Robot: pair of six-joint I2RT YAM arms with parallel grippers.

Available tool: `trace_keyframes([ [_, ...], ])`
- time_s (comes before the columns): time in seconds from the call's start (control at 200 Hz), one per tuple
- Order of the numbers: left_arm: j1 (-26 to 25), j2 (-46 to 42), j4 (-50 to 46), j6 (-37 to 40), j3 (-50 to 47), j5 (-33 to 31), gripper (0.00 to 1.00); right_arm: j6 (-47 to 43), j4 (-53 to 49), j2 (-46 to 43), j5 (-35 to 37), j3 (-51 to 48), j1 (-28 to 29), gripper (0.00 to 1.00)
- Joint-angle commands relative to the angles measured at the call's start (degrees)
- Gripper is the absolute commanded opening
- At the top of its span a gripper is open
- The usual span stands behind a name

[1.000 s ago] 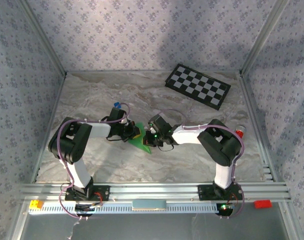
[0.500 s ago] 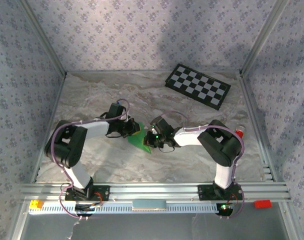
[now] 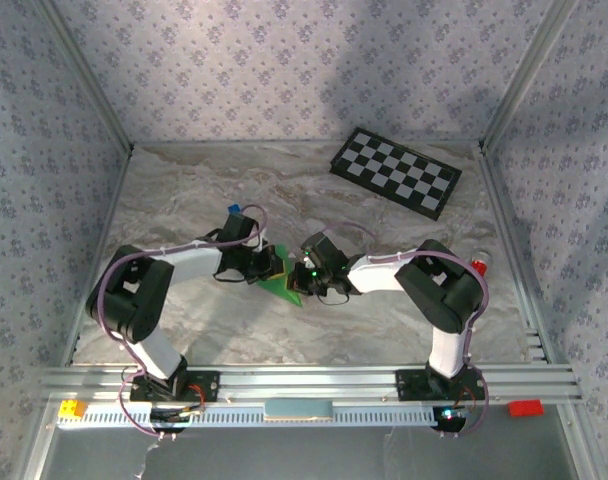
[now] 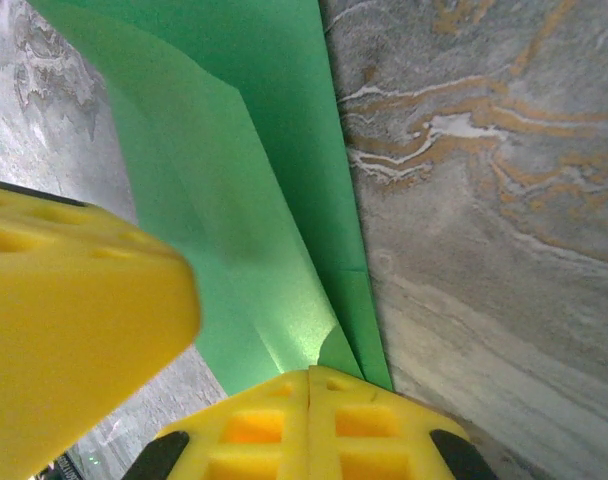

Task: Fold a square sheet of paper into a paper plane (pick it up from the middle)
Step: Fourth fold the wing at the center of the table.

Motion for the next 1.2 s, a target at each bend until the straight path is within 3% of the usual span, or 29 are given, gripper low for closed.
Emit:
trace_keyframes([
  [0.0, -0.07, 2.57, -1.89, 1.57, 0.16, -0.61, 0.04, 0.96, -6.19, 0.59, 2.59, -2.43, -0.31, 0.0],
  [0.175, 0.0, 6.09, -5.81, 2.6, 1.04, -6.16, 0.01, 0.42, -4.34, -0.79, 2.79, -3.27, -0.34, 0.0],
  [0.46, -0.11, 7.11, -7.05, 2.58, 0.87, -6.08, 0.0, -4.82, -3.4, -4.4, -0.05, 0.37, -0.17, 0.0],
  [0.66, -0.08, 6.91, -6.65, 2.38, 1.44, -5.21, 0.0, -5.44, -1.65, -1.71, -3.02, 2.74, 0.17, 0.01],
  [0.86, -0.1, 6.28, -6.17, 2.0, 1.66, -5.11, 0.0, -2.97, -3.19, 1.59, -0.27, 0.02, -0.14, 0.0],
  [1.199, 3.08, 6.0, -5.34, 2.41, 3.45, -6.17, 0.0, -2.38, -5.56, -0.9, 1.92, -5.93, 0.3, 0.0],
])
